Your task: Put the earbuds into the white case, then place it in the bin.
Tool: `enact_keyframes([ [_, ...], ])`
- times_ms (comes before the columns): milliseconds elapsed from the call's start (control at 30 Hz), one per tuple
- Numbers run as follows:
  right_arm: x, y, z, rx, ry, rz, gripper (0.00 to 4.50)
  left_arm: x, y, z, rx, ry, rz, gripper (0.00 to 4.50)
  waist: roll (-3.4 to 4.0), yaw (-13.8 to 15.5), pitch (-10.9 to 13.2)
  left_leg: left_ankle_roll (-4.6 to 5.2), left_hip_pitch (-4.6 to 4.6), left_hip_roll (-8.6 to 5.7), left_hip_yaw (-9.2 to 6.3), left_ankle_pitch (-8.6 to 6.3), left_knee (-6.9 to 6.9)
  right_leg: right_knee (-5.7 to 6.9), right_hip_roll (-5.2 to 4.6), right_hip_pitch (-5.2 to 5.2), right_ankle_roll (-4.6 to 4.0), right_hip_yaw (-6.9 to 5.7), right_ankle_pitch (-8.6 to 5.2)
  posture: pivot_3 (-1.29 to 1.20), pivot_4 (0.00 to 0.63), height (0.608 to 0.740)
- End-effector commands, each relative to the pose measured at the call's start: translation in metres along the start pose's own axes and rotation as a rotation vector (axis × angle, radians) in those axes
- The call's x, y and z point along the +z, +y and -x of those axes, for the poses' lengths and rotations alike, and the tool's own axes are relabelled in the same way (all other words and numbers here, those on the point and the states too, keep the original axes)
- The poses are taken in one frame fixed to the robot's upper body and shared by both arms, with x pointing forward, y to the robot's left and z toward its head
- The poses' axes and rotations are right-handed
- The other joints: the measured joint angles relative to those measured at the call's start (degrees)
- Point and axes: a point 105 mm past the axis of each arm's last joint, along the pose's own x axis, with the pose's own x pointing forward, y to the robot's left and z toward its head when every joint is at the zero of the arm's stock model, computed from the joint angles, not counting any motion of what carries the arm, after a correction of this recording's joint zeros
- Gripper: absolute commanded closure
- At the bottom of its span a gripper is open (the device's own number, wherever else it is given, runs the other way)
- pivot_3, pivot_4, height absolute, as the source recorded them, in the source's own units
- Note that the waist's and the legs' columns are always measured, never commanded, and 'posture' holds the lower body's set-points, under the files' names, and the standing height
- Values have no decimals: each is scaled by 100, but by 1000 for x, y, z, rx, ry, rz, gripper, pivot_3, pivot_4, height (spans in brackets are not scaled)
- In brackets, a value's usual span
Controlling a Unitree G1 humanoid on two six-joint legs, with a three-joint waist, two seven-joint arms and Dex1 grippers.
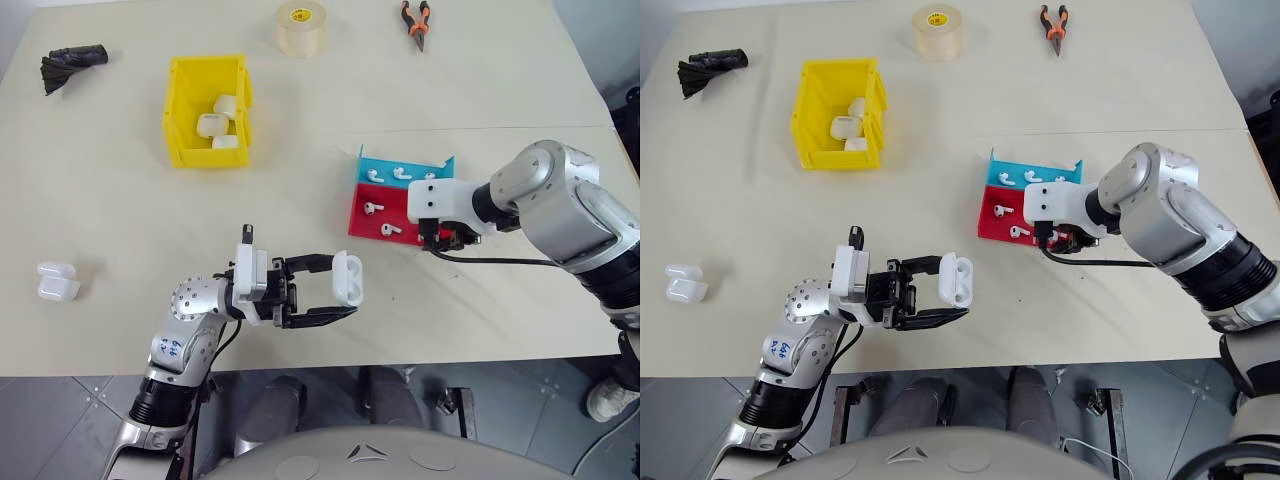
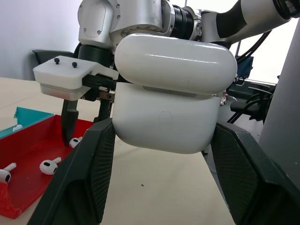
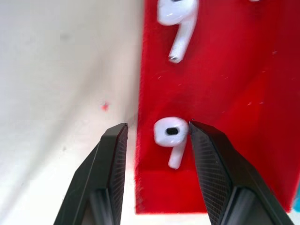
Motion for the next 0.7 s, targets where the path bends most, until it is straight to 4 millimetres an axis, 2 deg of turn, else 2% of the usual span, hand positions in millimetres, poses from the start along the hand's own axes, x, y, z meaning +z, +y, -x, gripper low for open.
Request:
enact_keyframes([
  [33,-1,1,5,-2,1,41,2407,11,-4,-2,-14,-39,-28,1777,0,-4,0,0,0,1,0,0,0,0,0,0,0,0,0,0,150,740],
  [600,3,-5,1,-22,-12,51,2407,10,-6,0,-8,-38,-26,1777,0,-8,0,0,0,2,0,0,1,-1,1,0,0,0,0,0,150,740],
  [700,1,-4,1,-17,-8,52,3018,9,-6,0,-8,-36,-25,1777,0,-6,0,0,0,1,0,0,0,-1,1,0,0,0,0,0,150,740],
])
